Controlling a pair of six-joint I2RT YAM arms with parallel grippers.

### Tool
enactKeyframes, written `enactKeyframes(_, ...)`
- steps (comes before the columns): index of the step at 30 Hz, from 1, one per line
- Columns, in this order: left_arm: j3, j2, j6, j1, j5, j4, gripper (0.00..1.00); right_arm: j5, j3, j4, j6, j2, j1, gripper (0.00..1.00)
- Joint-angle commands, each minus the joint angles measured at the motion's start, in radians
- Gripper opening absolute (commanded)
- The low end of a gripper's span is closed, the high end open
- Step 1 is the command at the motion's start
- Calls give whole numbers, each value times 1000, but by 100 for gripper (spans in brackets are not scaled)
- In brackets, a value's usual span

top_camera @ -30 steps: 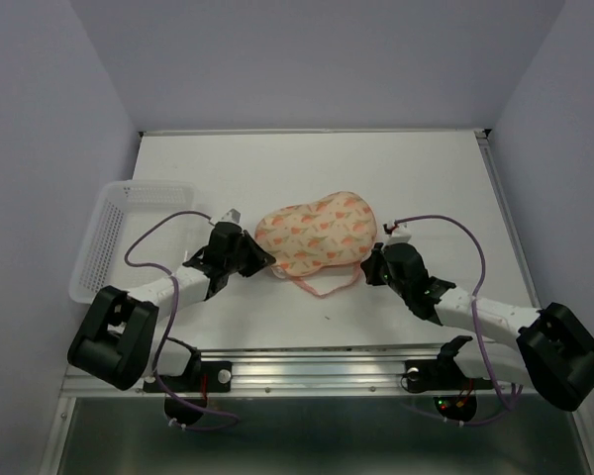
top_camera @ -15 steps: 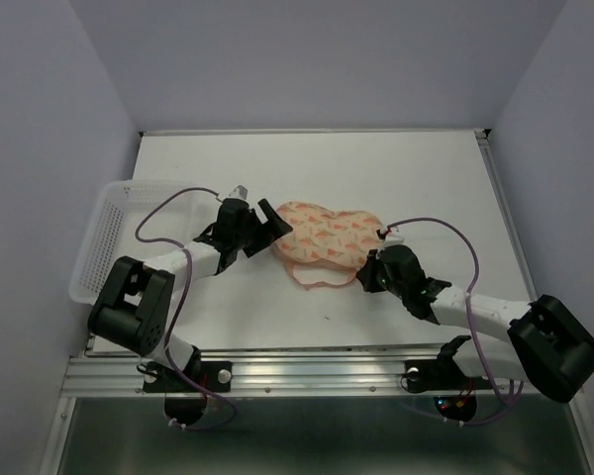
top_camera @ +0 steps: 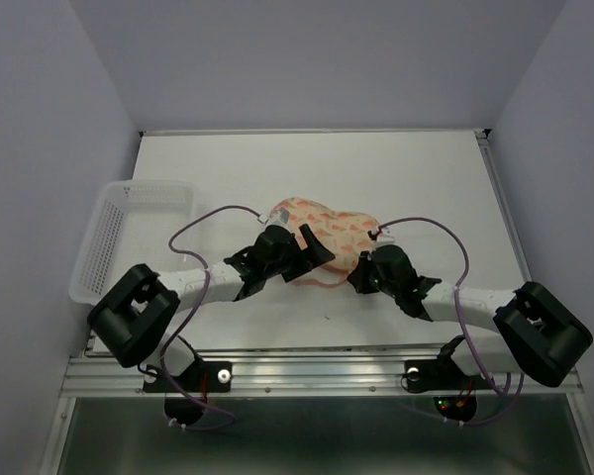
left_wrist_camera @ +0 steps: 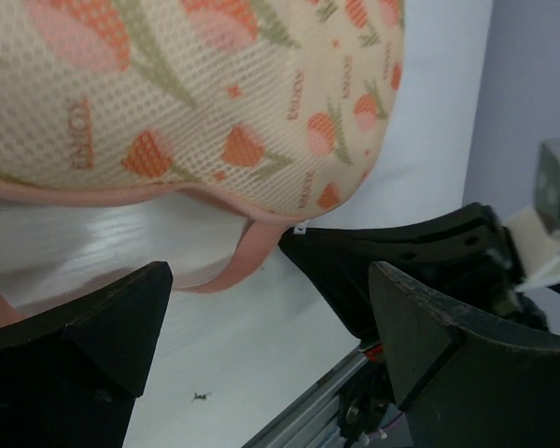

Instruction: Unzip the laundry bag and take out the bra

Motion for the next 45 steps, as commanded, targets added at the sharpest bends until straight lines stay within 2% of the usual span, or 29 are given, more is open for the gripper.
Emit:
enactKeyframes(1, 33, 68, -63, -40, -40, 60, 99, -6, 45, 60, 10, 1, 21, 1)
enactKeyframes(11, 139, 257, -85, -68, -57, 75, 97, -14, 36, 63, 24, -2, 30, 1)
enactKeyframes(14, 154, 274, -94, -68, -77, 82, 92, -18, 33, 64, 30, -3, 39, 1)
enactKeyframes(16, 158, 282, -99, -68, -80, 82, 84, -20, 33, 66, 35, -5, 39, 1)
enactKeyframes(17, 159, 285, -100, -68, -80, 80, 80, -22, 31, 66, 36, -5, 39, 1)
enactKeyframes(18, 154, 286, -103, -68, -80, 80, 70, -22, 31, 66, 38, -6, 48, 1)
enactKeyframes(20, 148, 288, -108, -68, -80, 82, 59, -22, 31, 66, 36, -8, 48, 1)
enactKeyframes(21, 142, 288, -111, -68, -80, 80, 45, -20, 31, 66, 38, -8, 48, 1)
enactKeyframes(23, 136, 283, -113, -66, -80, 80, 31, -17, 26, 73, 38, -8, 48, 1)
enactKeyframes(24, 132, 282, -110, -68, -80, 82, 16, -14, 25, 73, 38, -6, 48, 1)
enactKeyframes(26, 129, 271, -97, -68, -80, 79, 0, 4, 20, 72, 32, -9, 48, 1)
enactKeyframes(30, 132, 237, -50, -63, -127, 13, 0, 81, 11, 35, 29, -51, 48, 1)
enactKeyframes(35, 85, 174, 24, -25, -106, -23, 0, 199, -3, -63, 16, -123, 27, 1)
enactKeyframes(42, 13, 76, 183, 64, -49, -95, 0, 245, -23, -160, 38, -198, -48, 1)
enactKeyframes(45, -35, 38, 223, 138, -23, -102, 0, 242, -26, -186, 44, -216, -71, 1)
